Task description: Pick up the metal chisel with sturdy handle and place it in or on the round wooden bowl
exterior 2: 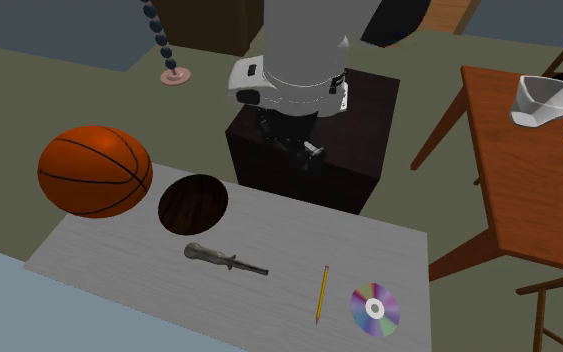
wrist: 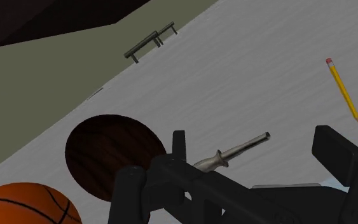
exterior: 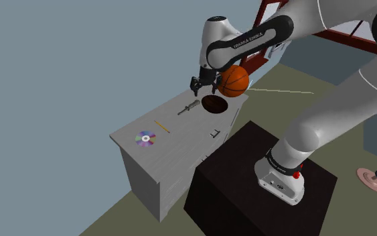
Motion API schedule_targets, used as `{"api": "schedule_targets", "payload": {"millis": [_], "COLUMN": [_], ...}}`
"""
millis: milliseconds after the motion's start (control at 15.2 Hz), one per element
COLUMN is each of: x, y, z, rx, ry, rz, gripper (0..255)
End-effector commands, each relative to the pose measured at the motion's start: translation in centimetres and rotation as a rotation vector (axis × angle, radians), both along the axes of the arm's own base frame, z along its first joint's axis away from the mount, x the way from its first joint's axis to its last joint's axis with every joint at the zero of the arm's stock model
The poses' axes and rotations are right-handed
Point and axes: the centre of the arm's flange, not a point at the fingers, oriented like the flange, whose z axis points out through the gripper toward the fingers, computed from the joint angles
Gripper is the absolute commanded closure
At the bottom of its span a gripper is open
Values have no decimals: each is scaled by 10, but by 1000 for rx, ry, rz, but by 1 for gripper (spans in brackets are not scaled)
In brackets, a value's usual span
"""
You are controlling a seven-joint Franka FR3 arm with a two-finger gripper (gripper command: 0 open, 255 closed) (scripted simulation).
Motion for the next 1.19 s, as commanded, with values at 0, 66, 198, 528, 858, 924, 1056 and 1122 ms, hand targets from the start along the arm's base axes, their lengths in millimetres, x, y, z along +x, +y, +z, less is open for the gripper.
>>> {"api": "schedule_targets", "payload": {"millis": [0, 66, 198, 528, 858, 924, 1056, 1122], "x": [19, 27, 43, 81, 118, 125, 139, 146], "y": [-4, -5, -9, -23, -42, -46, -55, -60], "z": [-22, -32, -53, -105, -155, -166, -186, -196], "rx": [0, -1, -2, -7, -11, -11, -13, -14], "ry": [-8, -12, -18, -33, -48, -51, -57, -60], "rz": [-51, -76, -125, -248, -371, -395, -444, -469], "gripper": [0, 0, 0, 0, 0, 0, 0, 0]}}
